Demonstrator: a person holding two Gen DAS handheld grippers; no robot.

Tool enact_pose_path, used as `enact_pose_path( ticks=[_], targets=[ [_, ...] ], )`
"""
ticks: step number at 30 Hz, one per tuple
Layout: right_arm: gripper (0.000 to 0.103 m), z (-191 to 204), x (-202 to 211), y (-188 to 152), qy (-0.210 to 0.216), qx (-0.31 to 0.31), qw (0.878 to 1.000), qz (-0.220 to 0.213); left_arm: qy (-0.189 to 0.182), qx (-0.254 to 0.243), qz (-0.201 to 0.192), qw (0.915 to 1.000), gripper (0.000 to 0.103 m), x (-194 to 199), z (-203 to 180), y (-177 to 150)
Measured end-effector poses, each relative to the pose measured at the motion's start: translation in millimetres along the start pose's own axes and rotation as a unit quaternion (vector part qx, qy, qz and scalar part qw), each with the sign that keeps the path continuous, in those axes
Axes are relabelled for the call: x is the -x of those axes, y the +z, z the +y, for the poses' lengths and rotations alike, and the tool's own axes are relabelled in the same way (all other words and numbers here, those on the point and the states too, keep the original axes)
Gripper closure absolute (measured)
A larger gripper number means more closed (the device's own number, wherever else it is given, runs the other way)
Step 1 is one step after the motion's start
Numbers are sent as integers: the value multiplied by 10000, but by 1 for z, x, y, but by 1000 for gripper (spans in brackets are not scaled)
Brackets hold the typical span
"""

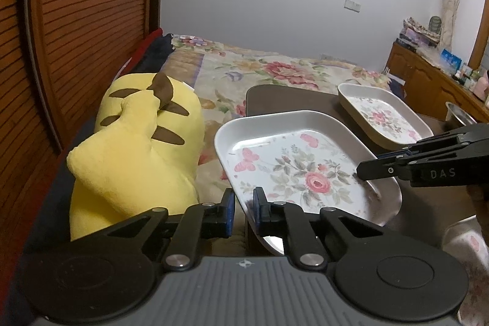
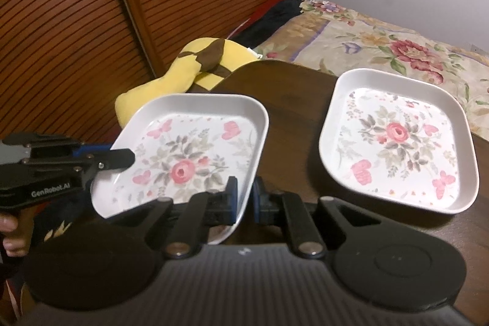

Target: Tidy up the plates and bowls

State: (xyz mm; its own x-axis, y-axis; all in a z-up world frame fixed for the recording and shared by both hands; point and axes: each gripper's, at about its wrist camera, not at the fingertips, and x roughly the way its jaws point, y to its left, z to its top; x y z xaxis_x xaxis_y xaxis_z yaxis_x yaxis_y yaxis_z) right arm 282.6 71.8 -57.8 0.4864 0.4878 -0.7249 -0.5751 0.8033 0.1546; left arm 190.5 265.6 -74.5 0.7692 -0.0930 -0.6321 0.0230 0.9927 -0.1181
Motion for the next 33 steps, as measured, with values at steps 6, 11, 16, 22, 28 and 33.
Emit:
enact_pose_path(
  ticks=[6,11,16,22,28,33],
  targets=[
    [93,1,7,-1,127,40,9999,-72,82,-31,-81,9999,90,14,-3,1],
    [94,3,24,-3,178,50,9996,-235,96,-103,-197,9997,90,28,-8,2],
    [93,4,46,-9,138,27,9990,-413,39,-194,-315,9993,90,43,-21,4],
    [93,-2,70,-18,47,-56,9982,-591,-55,-338,-386,9987,90,55,-39,4],
    [94,-10,94,-30,-64,-108,9972,-736,-158,-459,-492,9976,90,66,-59,3],
    [93,-18,112,-41,-141,-171,9961,-853,-236,-584,-547,9965,90,74,-77,2]
  ],
)
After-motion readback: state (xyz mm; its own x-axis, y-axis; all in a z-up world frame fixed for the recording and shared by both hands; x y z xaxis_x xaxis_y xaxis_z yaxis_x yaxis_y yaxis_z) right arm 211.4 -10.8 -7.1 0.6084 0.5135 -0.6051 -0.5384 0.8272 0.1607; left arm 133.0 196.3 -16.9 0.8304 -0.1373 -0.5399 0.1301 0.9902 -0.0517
